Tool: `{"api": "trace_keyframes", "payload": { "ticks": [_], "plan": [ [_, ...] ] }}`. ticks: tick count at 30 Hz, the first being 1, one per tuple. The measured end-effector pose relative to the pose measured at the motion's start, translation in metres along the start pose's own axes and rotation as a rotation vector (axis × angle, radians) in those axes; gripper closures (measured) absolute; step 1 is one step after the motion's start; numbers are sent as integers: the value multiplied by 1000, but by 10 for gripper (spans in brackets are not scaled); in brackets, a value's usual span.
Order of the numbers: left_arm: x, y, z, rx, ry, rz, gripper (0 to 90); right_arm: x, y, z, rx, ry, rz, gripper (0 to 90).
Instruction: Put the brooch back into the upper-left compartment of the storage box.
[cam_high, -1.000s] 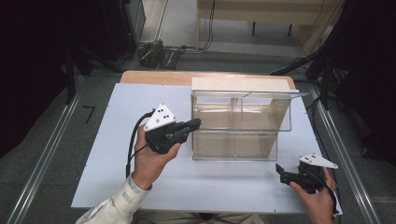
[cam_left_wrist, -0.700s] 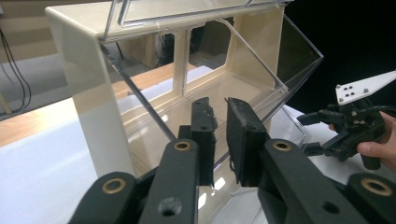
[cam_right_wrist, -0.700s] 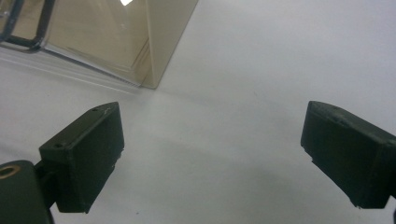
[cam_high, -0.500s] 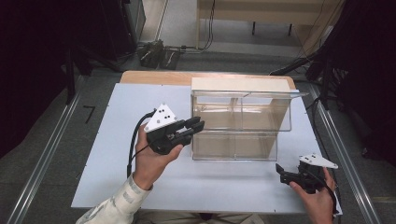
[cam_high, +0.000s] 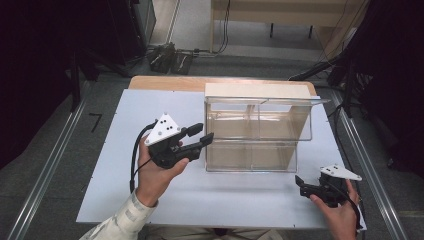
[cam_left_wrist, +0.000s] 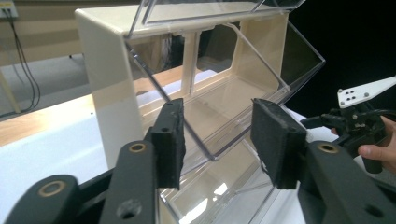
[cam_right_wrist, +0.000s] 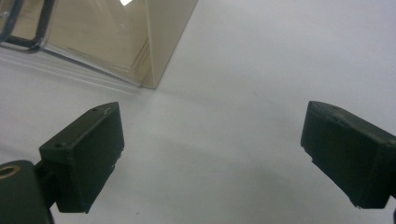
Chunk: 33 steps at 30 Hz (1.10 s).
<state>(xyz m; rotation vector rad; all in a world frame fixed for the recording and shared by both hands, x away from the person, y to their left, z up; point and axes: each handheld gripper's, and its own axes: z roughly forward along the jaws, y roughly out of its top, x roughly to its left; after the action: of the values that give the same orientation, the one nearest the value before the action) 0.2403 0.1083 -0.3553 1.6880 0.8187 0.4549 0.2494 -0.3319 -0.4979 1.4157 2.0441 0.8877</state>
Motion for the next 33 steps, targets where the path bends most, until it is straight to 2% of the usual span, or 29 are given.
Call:
{"api": "trace_keyframes", "payload": {
  "ticks": [7,11,18,25,33],
  "plan": [
    [4,-8,-5,13,44,-10,407,0,0,0,0,1,2,45],
    [7,-14,-7,15,65,-21,363,0,0,0,-1,0,-4,46],
    [14,-24,-9,35,94,-33,311,1,0,0,-2,-2,3,45],
    [21,-34,-11,46,117,-49,310,1,0,0,0,-1,2,46],
    [27,-44,-11,90,130,-61,275,1,0,-1,0,-4,0,45]
  ]
}}
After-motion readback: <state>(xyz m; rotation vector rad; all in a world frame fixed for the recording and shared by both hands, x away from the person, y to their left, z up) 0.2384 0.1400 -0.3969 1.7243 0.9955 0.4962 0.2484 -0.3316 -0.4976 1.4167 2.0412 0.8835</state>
